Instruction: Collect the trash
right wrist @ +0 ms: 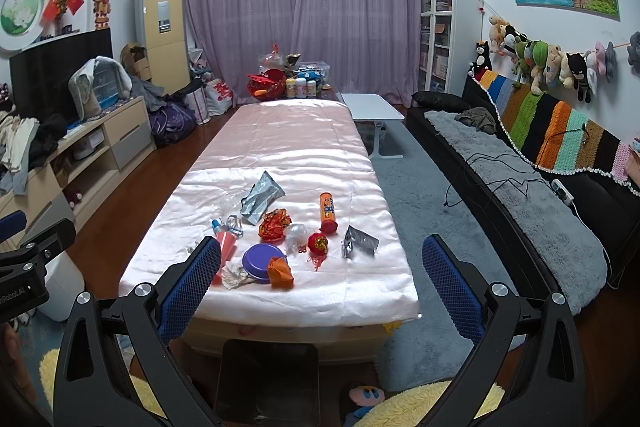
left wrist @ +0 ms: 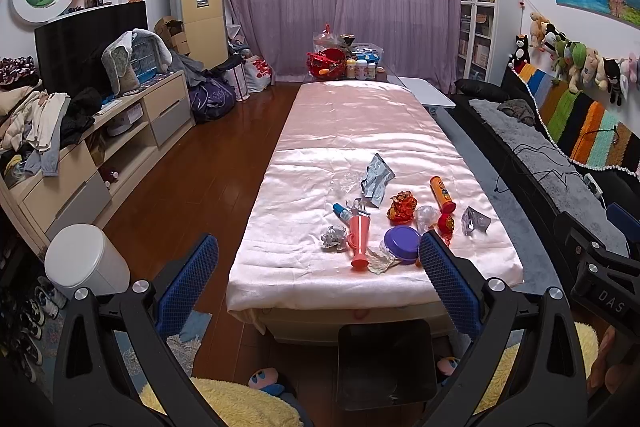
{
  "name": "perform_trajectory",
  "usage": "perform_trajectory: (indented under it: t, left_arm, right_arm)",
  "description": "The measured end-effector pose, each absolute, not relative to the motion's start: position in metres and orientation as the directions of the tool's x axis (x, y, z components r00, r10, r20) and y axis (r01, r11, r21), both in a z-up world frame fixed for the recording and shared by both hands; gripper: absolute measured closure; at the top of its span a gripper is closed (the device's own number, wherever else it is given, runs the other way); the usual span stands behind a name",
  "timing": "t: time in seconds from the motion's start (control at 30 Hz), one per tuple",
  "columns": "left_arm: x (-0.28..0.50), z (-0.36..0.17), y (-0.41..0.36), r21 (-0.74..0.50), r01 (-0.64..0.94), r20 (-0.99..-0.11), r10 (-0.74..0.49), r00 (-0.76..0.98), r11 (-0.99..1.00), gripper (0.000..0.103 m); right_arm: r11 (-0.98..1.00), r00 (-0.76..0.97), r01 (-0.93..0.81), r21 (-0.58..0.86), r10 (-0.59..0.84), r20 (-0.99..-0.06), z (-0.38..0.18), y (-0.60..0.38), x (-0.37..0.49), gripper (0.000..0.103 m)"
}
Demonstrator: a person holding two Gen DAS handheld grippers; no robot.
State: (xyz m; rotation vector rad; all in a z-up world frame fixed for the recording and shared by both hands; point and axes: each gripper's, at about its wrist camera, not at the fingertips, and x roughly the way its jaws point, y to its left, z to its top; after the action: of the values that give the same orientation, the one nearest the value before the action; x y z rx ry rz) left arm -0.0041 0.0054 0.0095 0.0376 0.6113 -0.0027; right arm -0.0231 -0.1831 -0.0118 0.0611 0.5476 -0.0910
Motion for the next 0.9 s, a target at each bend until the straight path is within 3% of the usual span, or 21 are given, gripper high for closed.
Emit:
perform_trajectory:
  t: [0.9]
  left_arm:
    - [-0.003, 0.019, 0.006, 0.040, 0.015, -0.577, 0.011, 0.817, 0.999, 0.008]
  right_arm:
    - [0.994, 0.850, 0.099, 0.045, -0.060, -0.524, -0.005, -0.187, -0.022, 0.002]
